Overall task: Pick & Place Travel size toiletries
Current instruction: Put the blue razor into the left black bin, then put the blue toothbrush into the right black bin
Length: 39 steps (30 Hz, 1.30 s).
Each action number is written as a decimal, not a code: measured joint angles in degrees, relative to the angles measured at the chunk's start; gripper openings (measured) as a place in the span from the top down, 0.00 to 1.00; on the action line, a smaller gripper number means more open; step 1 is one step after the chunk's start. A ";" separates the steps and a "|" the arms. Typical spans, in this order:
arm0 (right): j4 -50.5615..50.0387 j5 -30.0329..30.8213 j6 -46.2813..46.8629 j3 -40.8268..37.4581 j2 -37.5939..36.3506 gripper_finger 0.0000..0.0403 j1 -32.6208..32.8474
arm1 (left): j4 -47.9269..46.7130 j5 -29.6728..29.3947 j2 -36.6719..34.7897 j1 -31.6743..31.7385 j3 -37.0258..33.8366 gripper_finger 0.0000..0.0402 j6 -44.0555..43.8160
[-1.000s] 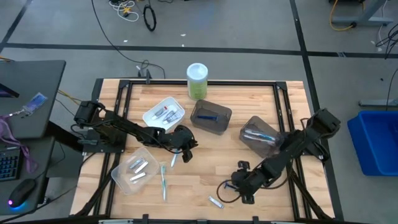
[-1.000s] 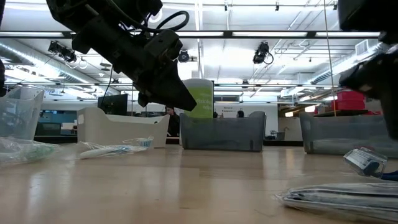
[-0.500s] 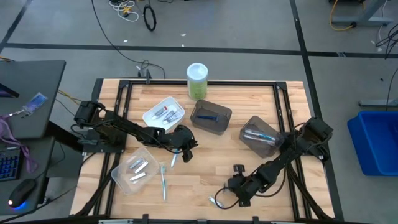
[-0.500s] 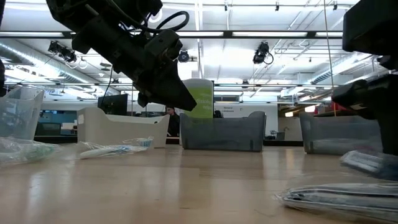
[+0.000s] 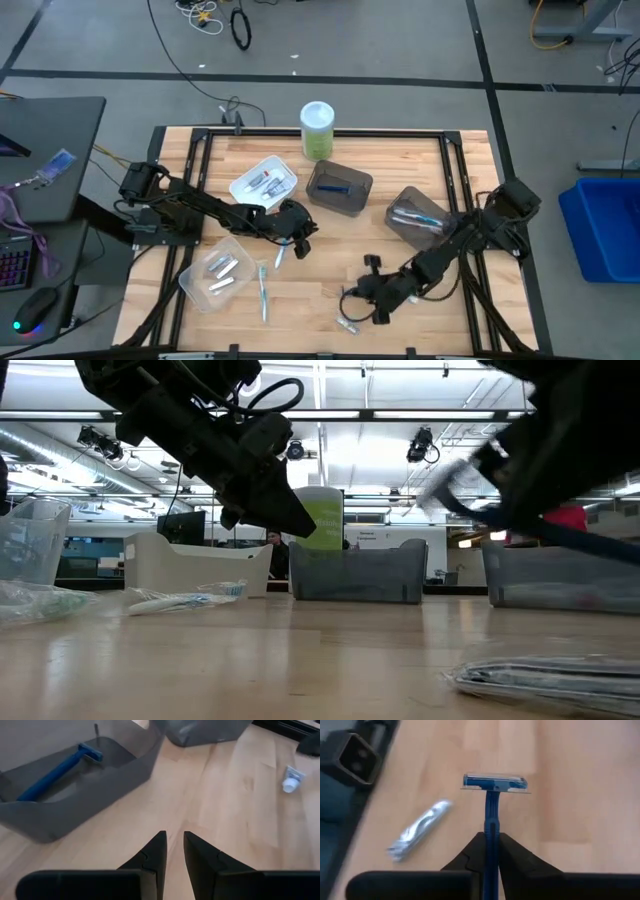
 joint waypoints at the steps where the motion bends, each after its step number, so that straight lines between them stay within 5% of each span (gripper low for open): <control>1: -0.72 1.60 -2.25 -0.09 -1.12 0.90 -0.69 | 0.00 -0.55 0.00 0.00 0.00 0.82 0.00; 9: 0.61 27.73 -22.24 -0.07 -7.79 0.90 -10.26 | 0.13 -1.28 0.00 0.00 0.00 0.82 -0.15; 12: 1.80 32.03 -24.87 0.02 -8.03 0.90 -15.77 | 0.13 -1.35 0.00 0.00 0.00 0.82 -0.17; 25: 2.97 6.74 -25.61 0.02 -2.62 0.89 -38.03 | 0.09 -1.59 0.00 0.00 0.00 0.82 -0.17; 32: 3.00 2.40 -26.57 0.02 1.28 0.84 -42.54 | 0.06 -1.59 0.00 0.00 0.00 0.82 1.23; 39: 3.83 1.10 -26.85 0.02 1.48 0.70 -44.17 | 0.04 -1.59 0.00 0.00 0.00 0.82 2.99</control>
